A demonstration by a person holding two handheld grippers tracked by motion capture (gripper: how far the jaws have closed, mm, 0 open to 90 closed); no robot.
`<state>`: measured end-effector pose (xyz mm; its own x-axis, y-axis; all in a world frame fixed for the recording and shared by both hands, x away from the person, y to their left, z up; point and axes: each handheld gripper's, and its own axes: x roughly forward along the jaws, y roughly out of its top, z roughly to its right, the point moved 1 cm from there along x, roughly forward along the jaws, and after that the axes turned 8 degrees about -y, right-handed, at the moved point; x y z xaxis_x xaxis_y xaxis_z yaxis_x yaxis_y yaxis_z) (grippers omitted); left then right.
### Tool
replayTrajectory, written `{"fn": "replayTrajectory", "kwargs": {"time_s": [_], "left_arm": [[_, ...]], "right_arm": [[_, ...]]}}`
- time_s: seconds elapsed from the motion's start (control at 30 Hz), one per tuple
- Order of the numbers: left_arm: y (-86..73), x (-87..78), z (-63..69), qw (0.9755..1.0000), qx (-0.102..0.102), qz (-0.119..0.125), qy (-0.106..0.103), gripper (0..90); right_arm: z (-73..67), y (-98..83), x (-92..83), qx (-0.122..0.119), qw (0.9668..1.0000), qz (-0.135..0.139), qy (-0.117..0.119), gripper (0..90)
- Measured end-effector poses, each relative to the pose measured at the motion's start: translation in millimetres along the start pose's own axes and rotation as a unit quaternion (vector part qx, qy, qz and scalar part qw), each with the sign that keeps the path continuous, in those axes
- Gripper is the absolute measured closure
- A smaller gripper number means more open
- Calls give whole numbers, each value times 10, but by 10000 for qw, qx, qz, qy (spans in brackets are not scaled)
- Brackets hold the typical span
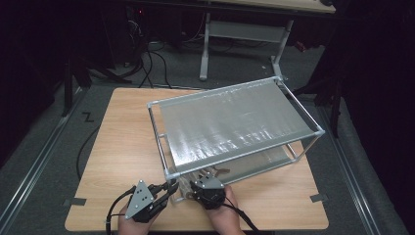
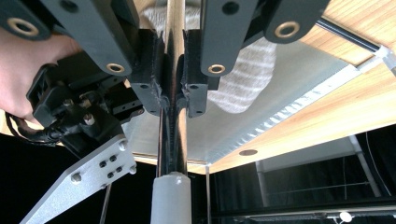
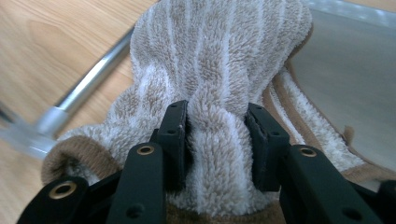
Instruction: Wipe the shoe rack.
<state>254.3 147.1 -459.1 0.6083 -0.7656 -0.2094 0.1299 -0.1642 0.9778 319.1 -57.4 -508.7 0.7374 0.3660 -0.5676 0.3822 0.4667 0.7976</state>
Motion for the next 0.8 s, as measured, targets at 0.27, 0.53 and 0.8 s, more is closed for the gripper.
{"fn": "replayTrajectory", "kwargs": {"time_s": [0.27, 0.53, 0.8], "left_arm": [[-3, 0, -9, 10000, -55, 25, -40, 804], [0, -42, -26, 10000, -1, -41, -22, 805], [-6, -144, -70, 9999, -62, 19, 94, 805]], "right_arm": [[380, -101, -26, 161, 9991, -131, -370, 627], [1005, -250, -33, 512, 9937, -330, -940, 627], [1709, -510, -186, 953, 9790, -494, -1731, 626]]}}
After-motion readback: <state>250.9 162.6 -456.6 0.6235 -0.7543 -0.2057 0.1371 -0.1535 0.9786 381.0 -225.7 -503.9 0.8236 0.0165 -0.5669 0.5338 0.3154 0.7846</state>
